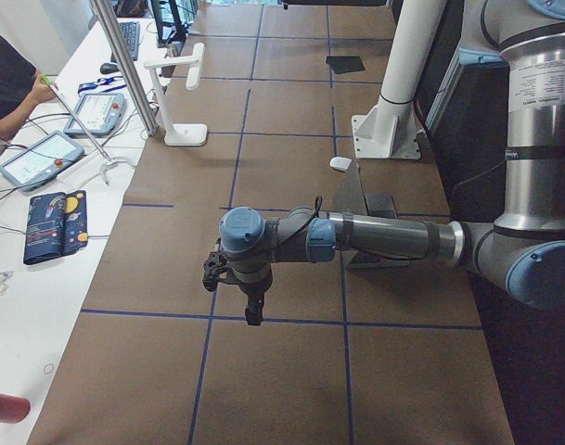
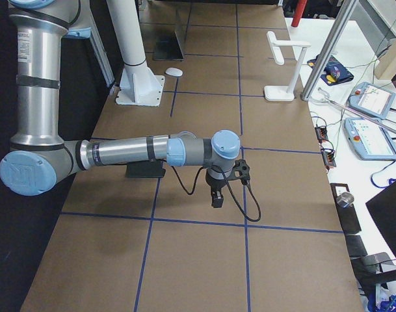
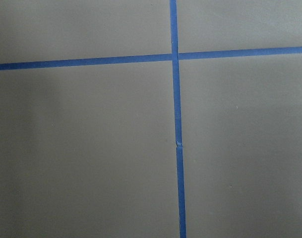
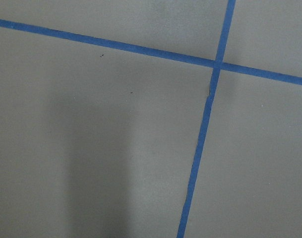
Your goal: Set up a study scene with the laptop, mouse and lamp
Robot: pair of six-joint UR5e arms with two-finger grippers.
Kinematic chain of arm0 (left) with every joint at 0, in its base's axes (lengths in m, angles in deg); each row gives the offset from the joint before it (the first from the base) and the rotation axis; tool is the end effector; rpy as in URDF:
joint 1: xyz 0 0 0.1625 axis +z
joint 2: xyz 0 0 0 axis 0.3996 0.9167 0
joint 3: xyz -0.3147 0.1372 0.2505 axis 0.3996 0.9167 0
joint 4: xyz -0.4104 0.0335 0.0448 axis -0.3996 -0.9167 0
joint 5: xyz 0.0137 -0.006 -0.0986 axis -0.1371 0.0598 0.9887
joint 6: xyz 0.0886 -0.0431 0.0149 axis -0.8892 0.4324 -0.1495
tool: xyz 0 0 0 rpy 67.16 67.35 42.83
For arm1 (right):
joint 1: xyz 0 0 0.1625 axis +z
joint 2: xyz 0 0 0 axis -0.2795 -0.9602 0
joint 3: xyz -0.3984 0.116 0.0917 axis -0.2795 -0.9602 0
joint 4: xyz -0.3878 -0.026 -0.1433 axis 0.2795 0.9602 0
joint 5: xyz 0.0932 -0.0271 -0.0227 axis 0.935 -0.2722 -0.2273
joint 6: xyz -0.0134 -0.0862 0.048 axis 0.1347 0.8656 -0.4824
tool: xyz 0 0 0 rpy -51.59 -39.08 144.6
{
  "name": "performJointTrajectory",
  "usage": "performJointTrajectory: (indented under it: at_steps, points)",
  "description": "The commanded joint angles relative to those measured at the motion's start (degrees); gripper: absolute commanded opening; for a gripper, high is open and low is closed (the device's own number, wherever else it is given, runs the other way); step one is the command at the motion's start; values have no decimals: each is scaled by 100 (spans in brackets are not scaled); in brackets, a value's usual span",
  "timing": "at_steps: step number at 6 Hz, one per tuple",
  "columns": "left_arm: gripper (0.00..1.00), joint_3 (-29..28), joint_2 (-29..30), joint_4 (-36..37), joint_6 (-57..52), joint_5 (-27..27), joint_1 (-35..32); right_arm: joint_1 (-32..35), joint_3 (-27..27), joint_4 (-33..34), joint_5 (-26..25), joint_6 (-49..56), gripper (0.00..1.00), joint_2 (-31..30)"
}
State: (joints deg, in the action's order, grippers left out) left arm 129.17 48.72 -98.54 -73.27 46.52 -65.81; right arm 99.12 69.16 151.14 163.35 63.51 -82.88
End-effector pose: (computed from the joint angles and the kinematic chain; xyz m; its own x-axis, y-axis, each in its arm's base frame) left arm -0.0589 -0.4504 0.6306 0.7151 0.0504 -0.6972 -0.0606 0.9981 0.0101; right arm 0.0082 -0.4558 0.6015 0.7030 -0.1908 0.6851 0.1793 0.9798 0.0888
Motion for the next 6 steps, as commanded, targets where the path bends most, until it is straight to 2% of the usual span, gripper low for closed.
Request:
performJointTrajectory:
  at_steps: [1, 3, 5, 6]
  points:
    - [100, 206, -29, 6, 34, 83, 15, -88, 39, -8, -6, 9, 100, 76]
    - [100, 663, -64, -64, -35, 495, 190, -106, 83, -17, -24, 52, 100, 77]
    - [100, 944, -344, -343, -10, 926, 401, -150, 75, -8, -24, 43, 100, 77]
    - [100, 1277, -372, -493, 43, 945, 994, -150, 83, -8, -15, -18, 100, 77]
